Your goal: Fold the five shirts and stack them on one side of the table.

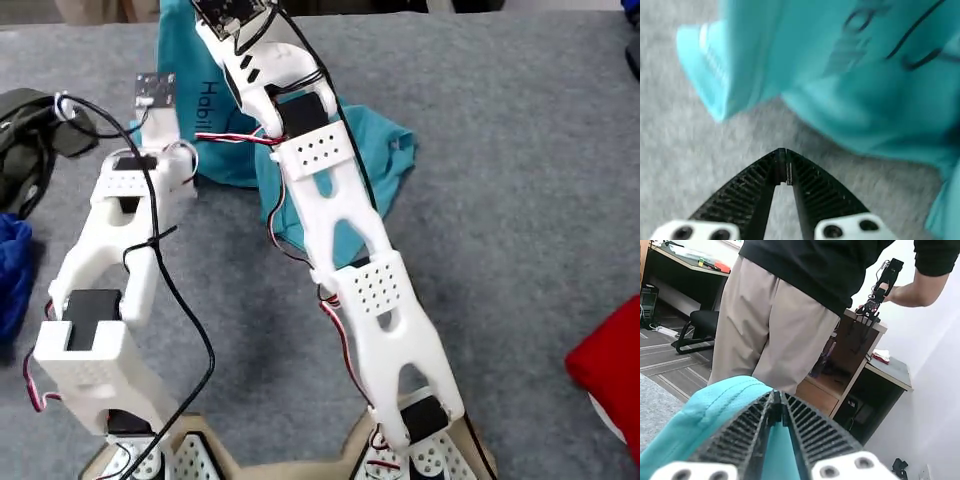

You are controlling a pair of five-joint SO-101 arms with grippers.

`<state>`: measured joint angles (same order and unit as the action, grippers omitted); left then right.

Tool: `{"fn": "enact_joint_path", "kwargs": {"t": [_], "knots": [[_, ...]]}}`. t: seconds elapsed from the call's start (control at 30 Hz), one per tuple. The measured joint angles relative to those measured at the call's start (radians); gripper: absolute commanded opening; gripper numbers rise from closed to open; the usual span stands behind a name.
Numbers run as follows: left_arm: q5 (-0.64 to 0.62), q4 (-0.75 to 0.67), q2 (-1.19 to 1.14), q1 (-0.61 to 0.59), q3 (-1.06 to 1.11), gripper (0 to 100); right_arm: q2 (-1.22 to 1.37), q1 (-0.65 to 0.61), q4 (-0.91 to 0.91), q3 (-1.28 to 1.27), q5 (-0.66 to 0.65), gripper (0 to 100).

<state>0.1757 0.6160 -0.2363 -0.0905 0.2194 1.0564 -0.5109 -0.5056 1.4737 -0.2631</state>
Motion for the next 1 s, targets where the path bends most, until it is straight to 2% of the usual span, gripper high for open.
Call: {"fn": "enact_joint_path", "kwargs": {"t": [0.07, 0.27, 0.4, 0.5, 0.6, 0.83, 1.0], "knots": [[0.000, -0.038, -0.032, 0.002, -0.029, 2, 0.000, 0.000, 0.000, 0.000, 0.000, 0.5], [0.000, -0.310, -0.261, 0.002, -0.120, 2, 0.000, 0.000, 0.000, 0.000, 0.000, 0.5], [0.000, -0.270, -0.425, 0.002, -0.287, 2, 0.000, 0.000, 0.000, 0.000, 0.000, 0.5], [0.002, -0.130, -0.523, 0.002, -0.473, 2, 0.000, 0.000, 0.000, 0.000, 0.000, 0.5], [0.012, 0.080, -0.618, 0.002, -0.697, 2, 0.000, 0.000, 0.000, 0.000, 0.000, 0.5], [0.206, 0.632, -0.833, 0.002, -1.204, 2, 0.000, 0.000, 0.000, 0.000, 0.000, 0.5], [0.322, 0.941, -0.947, -0.003, -1.473, 2, 0.000, 0.000, 0.000, 0.000, 0.000, 0.5]]}}
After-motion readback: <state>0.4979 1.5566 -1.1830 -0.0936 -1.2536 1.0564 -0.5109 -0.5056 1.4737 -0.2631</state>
